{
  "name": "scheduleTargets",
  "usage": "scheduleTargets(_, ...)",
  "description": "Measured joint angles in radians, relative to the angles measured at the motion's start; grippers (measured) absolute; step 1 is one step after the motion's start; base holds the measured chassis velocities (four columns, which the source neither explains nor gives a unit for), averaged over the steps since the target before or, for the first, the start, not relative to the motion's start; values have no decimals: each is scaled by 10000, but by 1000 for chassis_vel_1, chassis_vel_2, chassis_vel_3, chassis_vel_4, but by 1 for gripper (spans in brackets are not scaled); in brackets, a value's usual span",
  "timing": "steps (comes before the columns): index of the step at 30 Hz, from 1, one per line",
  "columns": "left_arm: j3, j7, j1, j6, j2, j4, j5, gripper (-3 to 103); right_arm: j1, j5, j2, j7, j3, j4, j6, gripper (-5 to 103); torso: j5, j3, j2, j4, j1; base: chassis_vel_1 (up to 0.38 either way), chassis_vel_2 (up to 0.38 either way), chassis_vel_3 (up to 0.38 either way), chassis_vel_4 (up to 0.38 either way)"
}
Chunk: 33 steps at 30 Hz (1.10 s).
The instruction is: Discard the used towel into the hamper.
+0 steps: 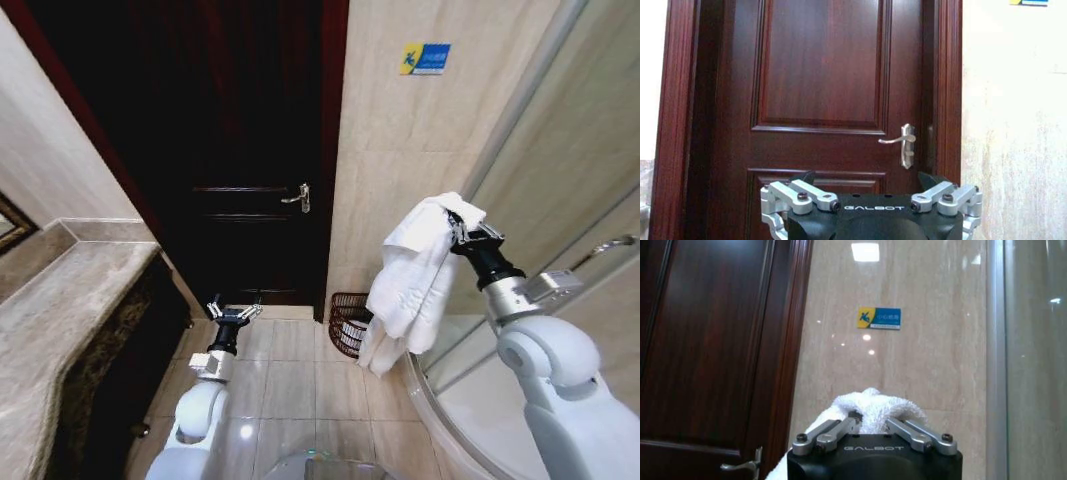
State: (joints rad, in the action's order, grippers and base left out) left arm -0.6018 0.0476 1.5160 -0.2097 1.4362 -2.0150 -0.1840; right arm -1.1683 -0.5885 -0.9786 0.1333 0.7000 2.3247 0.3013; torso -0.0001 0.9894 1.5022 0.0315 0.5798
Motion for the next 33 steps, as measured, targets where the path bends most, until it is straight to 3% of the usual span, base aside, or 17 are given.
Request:
scheduleTargets(9, -35, 4, 195, -44, 15, -20, 3, 100, 328, -246, 75, 177, 45, -16, 132, 6, 2, 0, 0, 1, -1, 0, 0, 0, 0)
scheduleTargets(17, -73, 8, 245, -52, -22, -59, 7, 100, 1290, -758, 547, 307, -148, -362, 370, 6, 2, 1, 0, 3, -1, 0, 0, 0, 0)
scheduleTargets(23, -81, 11, 265, -41, -10, -93, 17, 100, 2915, -1638, 1354, 720, -512, -942, 706, 6, 4, 2, 0, 1, -1, 0, 0, 0, 0)
scheduleTargets(28, -106, 17, 274, -36, 6, -124, 22, 100, 5315, -2613, 2398, 1004, -1158, -1833, 891, 6, 1, 2, 0, 4, 0, 0, 0, 0, 0)
scheduleTargets(33, -150, 16, 261, -28, -37, -149, 3, 100, 6490, -2982, 2891, 990, -1564, -2478, 905, 6, 2, 2, 0, 2, 1, 0, 0, 0, 0)
